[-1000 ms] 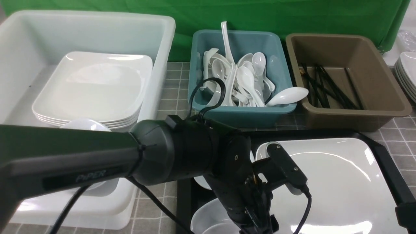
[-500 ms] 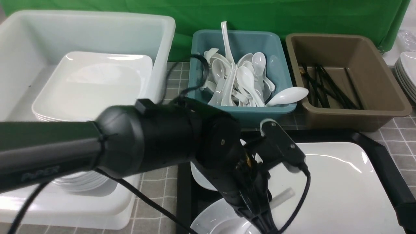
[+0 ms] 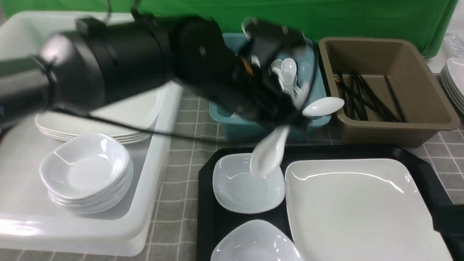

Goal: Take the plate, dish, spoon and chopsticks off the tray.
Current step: Use the left arm to put the soup spoon into the small storage box in the middle, then use the left arm to grab a small plate from the dinner plate

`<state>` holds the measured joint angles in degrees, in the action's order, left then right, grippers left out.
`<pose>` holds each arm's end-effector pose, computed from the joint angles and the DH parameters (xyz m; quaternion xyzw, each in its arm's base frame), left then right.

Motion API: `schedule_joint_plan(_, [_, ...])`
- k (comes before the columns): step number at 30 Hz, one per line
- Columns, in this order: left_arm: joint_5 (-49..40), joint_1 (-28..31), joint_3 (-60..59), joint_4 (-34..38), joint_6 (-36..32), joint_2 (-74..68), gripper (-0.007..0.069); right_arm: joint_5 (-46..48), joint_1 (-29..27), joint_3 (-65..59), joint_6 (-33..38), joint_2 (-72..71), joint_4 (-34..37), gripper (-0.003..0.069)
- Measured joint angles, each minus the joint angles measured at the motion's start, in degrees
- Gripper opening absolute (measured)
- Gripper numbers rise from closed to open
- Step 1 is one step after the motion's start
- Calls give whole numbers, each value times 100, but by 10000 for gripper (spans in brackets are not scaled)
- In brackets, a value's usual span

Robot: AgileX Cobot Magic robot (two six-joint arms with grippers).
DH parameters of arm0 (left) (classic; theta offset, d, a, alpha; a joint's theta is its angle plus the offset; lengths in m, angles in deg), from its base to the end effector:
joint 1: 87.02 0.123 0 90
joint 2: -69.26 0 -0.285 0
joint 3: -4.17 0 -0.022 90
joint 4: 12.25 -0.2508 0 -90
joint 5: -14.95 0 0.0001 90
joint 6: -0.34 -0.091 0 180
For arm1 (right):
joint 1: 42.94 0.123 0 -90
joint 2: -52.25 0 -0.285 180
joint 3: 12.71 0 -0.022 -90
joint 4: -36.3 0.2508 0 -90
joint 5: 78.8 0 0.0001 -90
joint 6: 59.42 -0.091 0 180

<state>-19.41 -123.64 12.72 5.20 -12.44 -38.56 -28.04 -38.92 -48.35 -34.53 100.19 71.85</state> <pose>0.3154 -0.2536 0.3151 0.3057 0.8595 -0.2056 0.3543 0.1162 0.0493 0.3339 -0.1356 0.8714 0.2211 0.4164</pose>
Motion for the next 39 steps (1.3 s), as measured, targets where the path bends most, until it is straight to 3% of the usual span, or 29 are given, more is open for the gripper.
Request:
schedule_joint_plan(6, [434,748,1224,63,740,-561,13,-468,0,0,736,399,264,27])
schedule_joint_plan(15, [938,967,2359,-81,836,-1987,34,-550,0,104,1230,935,436,25])
schedule_joint_plan(19, [982,974,2411,-237,996,-2321,120,-555,0,150,1248,970,478,25])
schedule_joint_plan(20, [942,981,2411,-281,1129,-2384,202,-550,0,150,1257,975,476,25])
schedule_joint_plan(24, [729,981,2415,-388,1184,-2330,329,-544,0,150,1257,981,479,25])
schedule_joint_plan(25, [338,988,2431,-420,1279,-2193,382,-529,0,150,1262,981,483,25])
schedule_joint_plan(27, [-536,987,2468,-420,1312,-1992,402,-502,0,150,1262,981,483,25])
schedule_joint_plan(28, [-537,987,2470,-420,1312,-1966,401,-502,0,150,1262,981,483,25])
schedule_joint_plan(29, [-1510,968,2474,-439,1221,-1743,370,-476,0,150,1262,981,483,25])
schedule_joint_plan(31, [-2237,911,2446,-470,1115,-1548,303,-453,0,150,1262,981,489,25])
schedule_joint_plan(32, [-2543,867,2384,-477,1021,-1439,252,-446,0,150,1262,981,489,26])
schedule_joint_plan(34, [-3158,649,1902,-502,694,-1079,72,-440,0,150,1262,981,489,28])
schedule_joint_plan(35, [-3288,481,1465,-502,649,-943,36,-435,0,150,1262,981,494,28])
schedule_joint_plan(39, [-3112,14,233,-516,559,-667,5,-433,0,150,1262,981,538,29])
